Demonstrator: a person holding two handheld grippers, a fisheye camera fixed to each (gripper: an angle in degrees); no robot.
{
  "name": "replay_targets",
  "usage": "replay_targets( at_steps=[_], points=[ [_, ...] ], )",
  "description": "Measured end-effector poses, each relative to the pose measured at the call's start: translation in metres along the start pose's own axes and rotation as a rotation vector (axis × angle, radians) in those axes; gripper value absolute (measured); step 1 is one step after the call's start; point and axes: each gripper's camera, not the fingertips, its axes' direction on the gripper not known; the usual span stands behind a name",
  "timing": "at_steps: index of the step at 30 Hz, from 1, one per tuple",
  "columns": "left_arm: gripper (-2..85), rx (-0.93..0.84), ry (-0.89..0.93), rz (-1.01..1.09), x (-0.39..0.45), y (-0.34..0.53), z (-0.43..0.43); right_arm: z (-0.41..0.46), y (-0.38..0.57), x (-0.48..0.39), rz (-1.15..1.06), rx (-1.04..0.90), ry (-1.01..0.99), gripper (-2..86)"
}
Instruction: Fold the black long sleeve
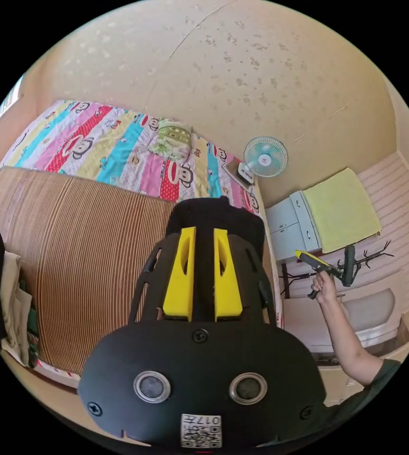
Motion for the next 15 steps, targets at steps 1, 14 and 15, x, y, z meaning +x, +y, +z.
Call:
replay_targets(
  at_steps=[1,14,15],
  points=[
    [6.8,-0.039,-0.012,-0.001,-0.004,0.008,0.013,0.035,0.015,0.006,-0.007,-0.071,-0.054,5.2],
    [5.6,-0.798,-0.341,0.304,-0.046,0.157,0.207,0.234,0.121,0.039,-0.194,-0.719,0.119,2.8],
    [4.4,-0.796,-0.336,0.338,-0.047,0.159,0.194,0.224,0.128,0.040,-0.213,-0.670,0.116,2.6]
  ],
)
